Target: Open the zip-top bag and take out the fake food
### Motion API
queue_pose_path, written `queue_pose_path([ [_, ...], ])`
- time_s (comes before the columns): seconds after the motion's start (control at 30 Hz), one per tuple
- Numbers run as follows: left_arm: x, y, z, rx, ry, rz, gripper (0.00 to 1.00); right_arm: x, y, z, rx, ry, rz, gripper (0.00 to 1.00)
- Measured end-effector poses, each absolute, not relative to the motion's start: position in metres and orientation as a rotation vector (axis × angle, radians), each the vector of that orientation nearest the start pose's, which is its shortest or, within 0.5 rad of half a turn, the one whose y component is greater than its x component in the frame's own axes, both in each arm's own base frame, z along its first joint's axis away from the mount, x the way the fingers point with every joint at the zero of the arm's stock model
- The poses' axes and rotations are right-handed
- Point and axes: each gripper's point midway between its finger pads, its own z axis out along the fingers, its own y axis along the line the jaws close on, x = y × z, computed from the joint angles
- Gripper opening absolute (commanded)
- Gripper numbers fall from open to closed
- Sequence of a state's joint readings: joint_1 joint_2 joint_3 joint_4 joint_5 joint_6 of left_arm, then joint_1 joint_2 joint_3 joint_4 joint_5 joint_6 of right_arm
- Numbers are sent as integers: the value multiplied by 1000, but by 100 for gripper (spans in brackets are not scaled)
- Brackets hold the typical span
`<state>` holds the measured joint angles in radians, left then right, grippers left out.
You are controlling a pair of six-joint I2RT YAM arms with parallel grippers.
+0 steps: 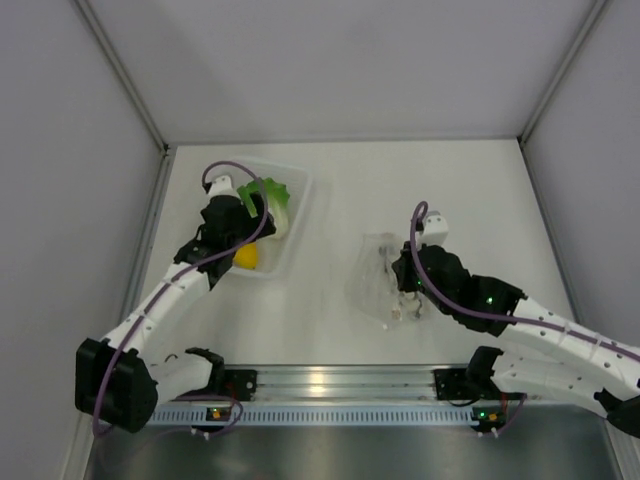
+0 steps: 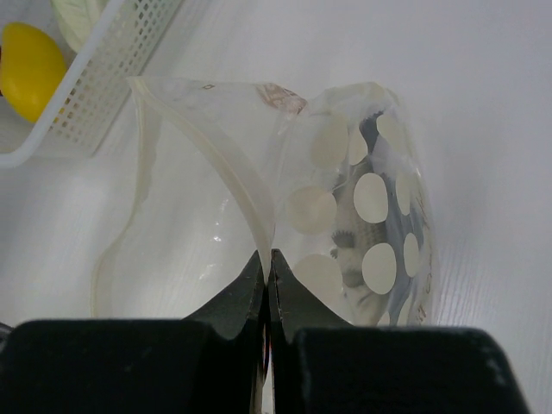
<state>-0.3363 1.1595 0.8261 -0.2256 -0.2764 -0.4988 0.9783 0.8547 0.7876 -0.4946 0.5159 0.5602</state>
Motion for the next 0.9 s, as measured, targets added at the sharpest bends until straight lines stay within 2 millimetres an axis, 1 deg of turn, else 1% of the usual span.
queue_pose_path([
  [0.07,344,-102,183,-306,2060,-300,98,209,195,200,-144,2077,419,0],
  [0.2,332,-143,215,-224,1992,-611,98,205,204,206,-154,2068,493,0],
  [0.27,320,-165,233,-167,1954,-778,98,204,208,210,-146,2058,530,0],
  [0.37,302,-190,257,-89,1900,-931,97,204,215,216,-122,2047,587,0],
  [0.43,283,-213,274,-1,1861,-1011,95,204,220,221,-94,2037,629,0],
  [0.47,275,-222,278,35,1850,-1041,95,205,223,223,-79,2029,648,0],
  [0.5,263,-235,284,86,1841,-1077,94,205,225,227,-58,2018,674,0],
  [0.57,245,-257,293,157,1835,-1107,93,208,231,235,-17,1993,723,0],
  [0.63,231,-273,301,211,1838,-1103,91,210,237,240,17,1977,762,0],
  [0.67,225,-282,305,229,1841,-1089,91,211,241,241,30,1972,778,0],
  [0.77,209,-301,316,262,1834,-1012,85,214,250,241,59,1971,805,0],
  [0.87,193,-315,316,289,1839,-947,69,216,254,243,81,1964,826,0],
  [0.9,190,-318,313,301,1846,-927,56,216,254,243,87,1962,831,0],
])
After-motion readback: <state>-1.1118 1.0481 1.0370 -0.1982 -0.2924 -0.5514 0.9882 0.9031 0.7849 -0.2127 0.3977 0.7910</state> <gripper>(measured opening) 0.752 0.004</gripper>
